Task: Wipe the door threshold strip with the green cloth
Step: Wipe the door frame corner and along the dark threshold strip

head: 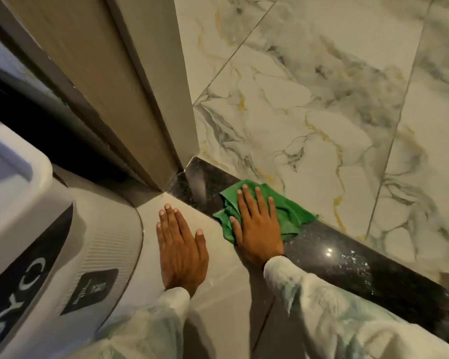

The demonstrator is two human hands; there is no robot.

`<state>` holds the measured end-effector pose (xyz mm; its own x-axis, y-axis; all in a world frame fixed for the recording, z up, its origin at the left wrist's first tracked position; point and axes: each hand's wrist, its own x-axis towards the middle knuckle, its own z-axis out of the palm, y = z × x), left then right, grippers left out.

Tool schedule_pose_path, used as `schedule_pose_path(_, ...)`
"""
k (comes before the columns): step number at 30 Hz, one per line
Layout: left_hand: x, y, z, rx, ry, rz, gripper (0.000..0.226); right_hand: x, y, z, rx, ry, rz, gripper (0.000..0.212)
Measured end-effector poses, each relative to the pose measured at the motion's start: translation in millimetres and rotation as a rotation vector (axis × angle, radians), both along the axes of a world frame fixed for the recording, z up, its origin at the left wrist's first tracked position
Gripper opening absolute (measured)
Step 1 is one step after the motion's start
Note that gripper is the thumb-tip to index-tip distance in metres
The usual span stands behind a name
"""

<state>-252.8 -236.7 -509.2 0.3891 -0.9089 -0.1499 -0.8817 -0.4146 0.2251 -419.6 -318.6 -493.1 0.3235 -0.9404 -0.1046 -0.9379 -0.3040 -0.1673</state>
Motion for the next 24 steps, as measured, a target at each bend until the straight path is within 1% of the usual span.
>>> schedule_pose_path(1,0.1,-0.7,0.0,0.004,-0.001,0.001,0.076,-15.0,10.6,-0.3,0.000,-0.008,0.087,0.066)
schedule_pose_path(2,0.0,-0.8,0.5,0.007,-0.003,0.002,0.076,-35.5,22.3,-1.6,-0.007,-0.012,0.111,0.065)
schedule_pose_path(3,-0.7,-0.3,1.4,0.008,-0.009,0.000,0.075,-59.4,35.0,-2.8,-0.013,-0.007,0.053,0.064)
schedule_pose_path(4,-1.2,0.3,2.1,0.006,-0.020,-0.004,0.075,-85.7,49.1,-3.3,-0.019,0.007,-0.077,0.065)
schedule_pose_path(7,-2.5,0.1,2.9,-0.002,-0.046,-0.002,0.075,-155.1,83.5,-0.8,-0.030,0.042,-0.588,0.067)
schedule_pose_path(10,-2.8,0.6,0.4,0.003,-0.060,-0.014,0.076,-172.3,77.1,5.1,-0.070,-0.029,-1.099,0.065)
schedule_pose_path(11,-1.9,0.9,-1.4,0.000,-0.072,-0.016,0.076,-165.6,69.6,8.4,-0.076,-0.060,-1.198,0.064)
schedule_pose_path(12,-1.2,1.1,-2.7,-0.002,-0.081,-0.015,0.077,-158.3,65.6,10.0,-0.081,-0.068,-1.205,0.064)
schedule_pose_path(13,-0.9,1.1,-3.3,-0.004,-0.086,-0.018,0.077,-151.8,67.2,9.9,-0.077,-0.045,-1.108,0.065)
schedule_pose_path(15,-1.7,1.1,-3.5,-0.013,-0.087,-0.025,0.077,-146.7,86.0,3.7,-0.043,0.030,-0.724,0.068)
schedule_pose_path(16,-2.0,1.2,-2.9,-0.014,-0.084,-0.022,0.078,-149.1,96.1,1.2,-0.032,0.030,-0.583,0.068)
schedule_pose_path(17,-2.1,1.1,-1.6,-0.015,-0.080,-0.018,0.078,-155.9,103.8,0.0,-0.032,0.008,-0.539,0.067)
schedule_pose_path(18,-2.1,0.8,0.0,-0.017,-0.075,-0.015,0.078,-164.5,109.1,-1.6,-0.047,-0.013,-0.576,0.066)
schedule_pose_path(21,-1.6,0.6,3.3,-0.027,-0.063,-0.028,0.078,-189.8,116.4,-4.0,-0.079,-0.004,-0.888,0.067)
schedule_pose_path(24,-3.1,0.6,6.1,-0.029,-0.052,-0.014,0.077,-204.6,105.9,-8.8,-0.091,-0.012,-1.166,0.068)
